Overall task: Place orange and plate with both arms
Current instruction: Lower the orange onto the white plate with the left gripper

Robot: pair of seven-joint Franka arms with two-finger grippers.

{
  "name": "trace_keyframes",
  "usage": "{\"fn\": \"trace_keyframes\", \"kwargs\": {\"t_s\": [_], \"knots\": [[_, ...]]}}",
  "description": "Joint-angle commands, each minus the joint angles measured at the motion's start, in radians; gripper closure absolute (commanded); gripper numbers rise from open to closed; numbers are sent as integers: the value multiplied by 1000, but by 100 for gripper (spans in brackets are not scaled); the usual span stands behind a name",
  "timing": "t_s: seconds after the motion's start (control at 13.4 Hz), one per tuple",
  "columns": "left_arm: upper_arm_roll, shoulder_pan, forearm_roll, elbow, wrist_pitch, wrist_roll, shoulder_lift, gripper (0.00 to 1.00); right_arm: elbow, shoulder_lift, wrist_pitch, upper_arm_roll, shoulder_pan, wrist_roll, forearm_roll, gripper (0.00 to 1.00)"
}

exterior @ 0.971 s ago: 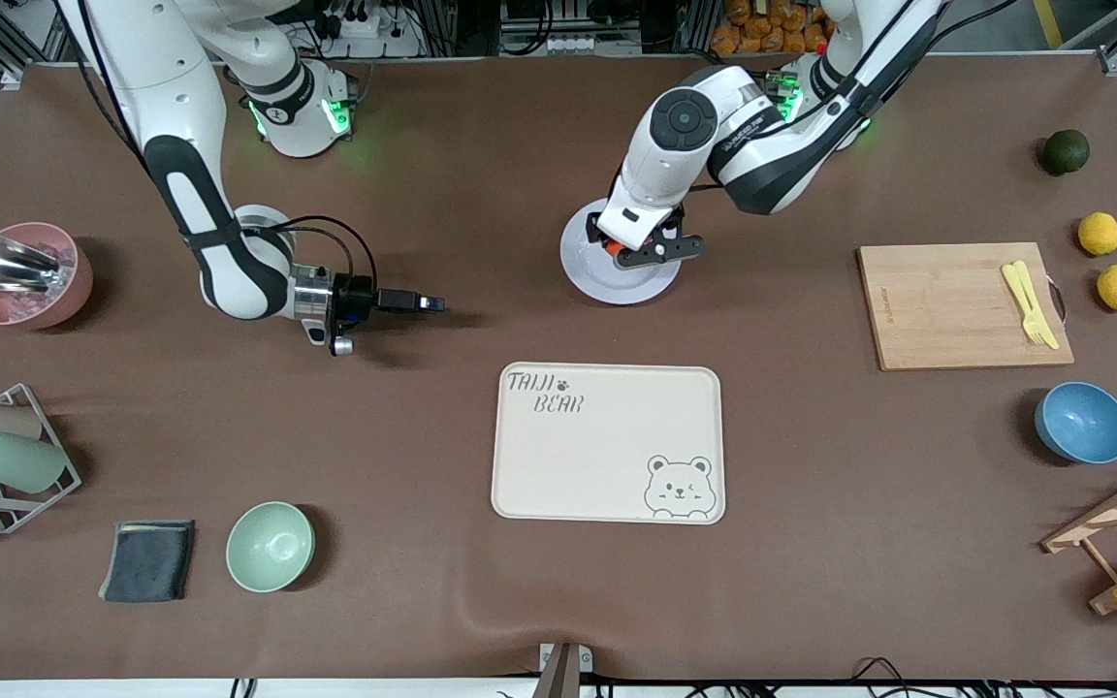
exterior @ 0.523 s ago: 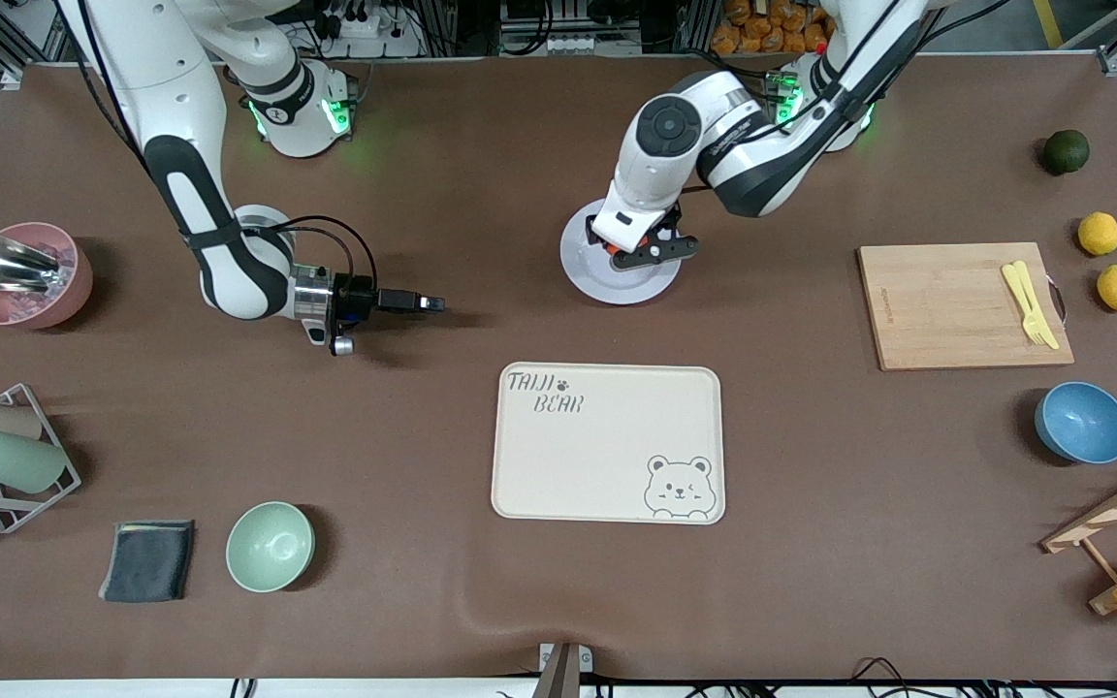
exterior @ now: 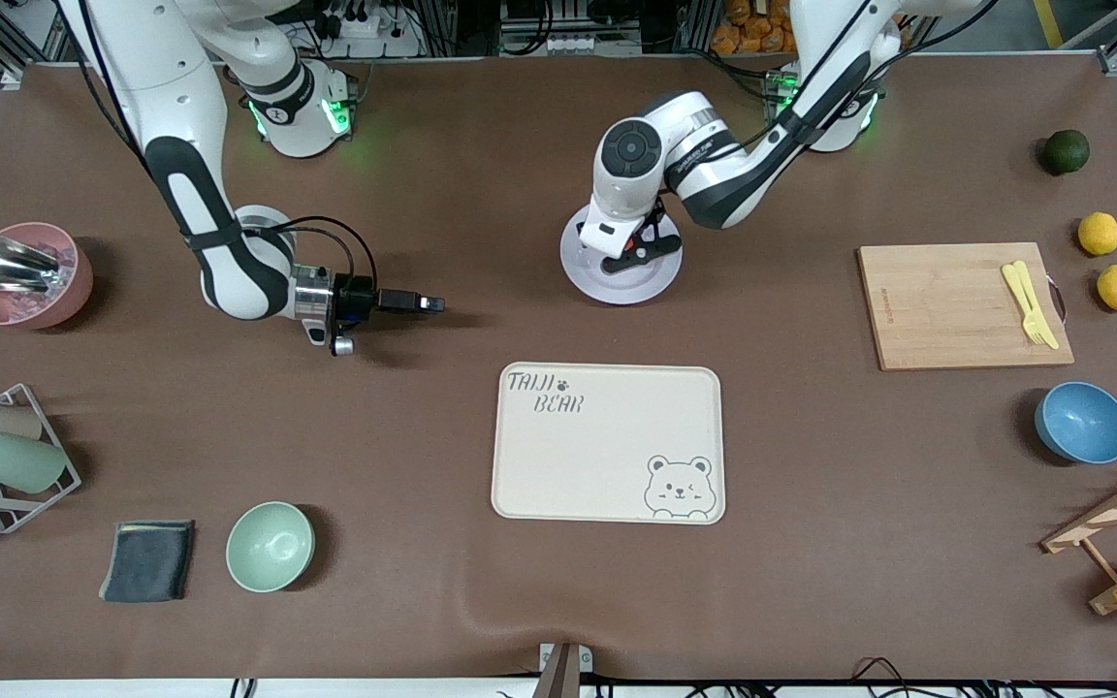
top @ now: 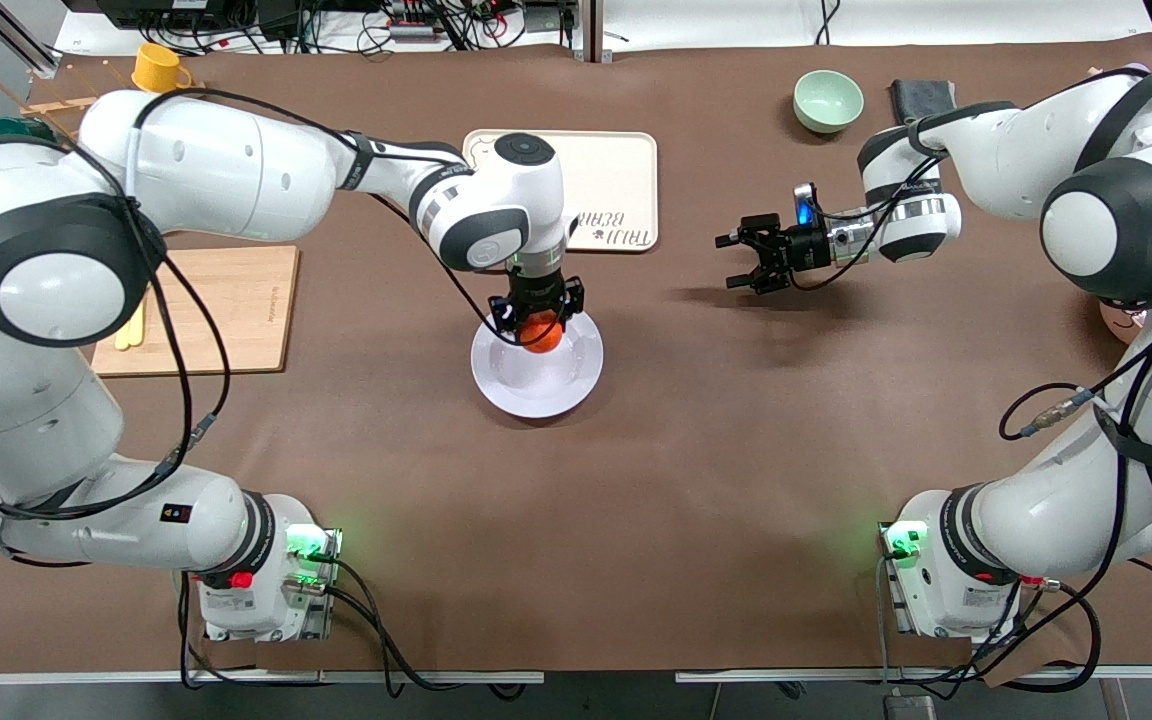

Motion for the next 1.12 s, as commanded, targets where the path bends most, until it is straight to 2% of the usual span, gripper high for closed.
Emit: {"fn": "trace_keyframes", "kwargs": {"t_s": [0.0,0.15,0.3,0.6,0.67,0.75,1.05], "knots": [[7,-33,29,14,-12,-57,56,90,-2,11,-1,-5,8,-32,26,0],[7,-50,29,11,-12,-66,63,89,-2,13,-1,-5,8,-32,26,0],[8,-52,31,17,-12,-65,77,81,-2,13,-1,-5,8,-32,26,0],[13,-50,81,64,-7,-68,115,78,-2,13,0,-5,10,-32,26,0],[25,-53,83,75,-7,-73,125,47,-2,14,0,-5,11,-32,26,0],[33,-60,88,78,-9,-76,122,0,-2,14,0,-5,10,-32,26,0],[34,-57,94,112,-48,-96,60,0,-1,16,0,-5,11,-32,26,0]]}}
